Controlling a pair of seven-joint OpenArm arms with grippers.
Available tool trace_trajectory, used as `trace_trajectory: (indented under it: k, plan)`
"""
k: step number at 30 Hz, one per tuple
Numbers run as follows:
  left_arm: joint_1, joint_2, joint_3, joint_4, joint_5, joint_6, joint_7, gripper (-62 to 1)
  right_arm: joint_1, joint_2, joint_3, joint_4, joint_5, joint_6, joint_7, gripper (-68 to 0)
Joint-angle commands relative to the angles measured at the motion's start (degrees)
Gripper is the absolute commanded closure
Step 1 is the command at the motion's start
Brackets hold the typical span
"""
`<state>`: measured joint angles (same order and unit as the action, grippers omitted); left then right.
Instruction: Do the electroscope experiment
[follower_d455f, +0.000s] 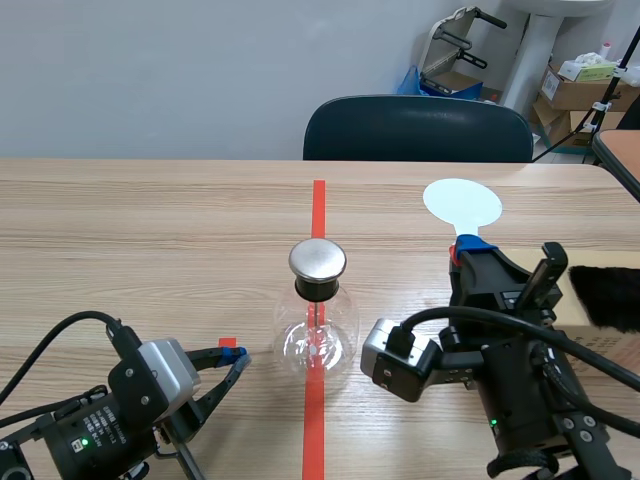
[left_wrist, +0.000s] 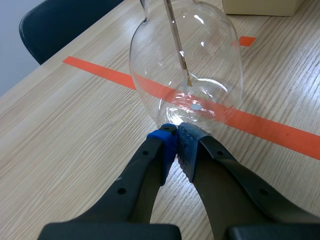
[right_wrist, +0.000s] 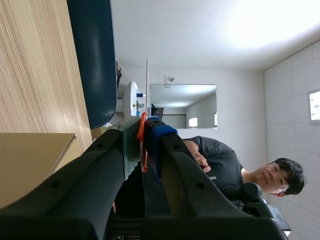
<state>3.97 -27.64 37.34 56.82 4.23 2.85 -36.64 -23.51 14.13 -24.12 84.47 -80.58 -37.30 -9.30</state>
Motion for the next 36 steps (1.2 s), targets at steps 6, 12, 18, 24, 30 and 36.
trace_trajectory:
  k: [6, 12, 18, 24, 30, 36]
  plan:
    - [-0.2, 0.31, -0.17, 0.5, -0.2, 0.0, -0.79, -4.0, 0.79, 0.31, 0.04, 0.96, -0.24, -0.85, -0.24, -1.9]
    - [-0.52, 0.79, -0.17, 0.52, -0.17, 0.9, -1.2, -4.0, 0.79, 0.31, 0.04, 0.96, -0.24, -0.85, -0.24, -1.9]
    - [-0.98, 0.96, -0.17, 0.5, -0.17, 1.49, -0.24, -4.0, 0.79, 0.31, 0.04, 0.96, -0.24, -0.83, -0.24, -1.9]
    - [-0.96, 0.94, -0.17, 0.5, -0.17, 1.49, 0.72, -4.0, 0.79, 0.31, 0.04, 0.96, -0.24, -0.83, -0.24, -1.9]
    - [-0.98, 0.94, -0.17, 0.5, -0.17, 1.49, 0.68, -4.0, 0.79, 0.31, 0.04, 0.96, -0.24, -0.83, -0.22, -1.9]
    - [-0.98, 0.94, -0.17, 0.5, -0.17, 1.49, 0.66, -4.0, 0.79, 0.31, 0.04, 0.96, -0.24, -0.83, -0.22, -1.9]
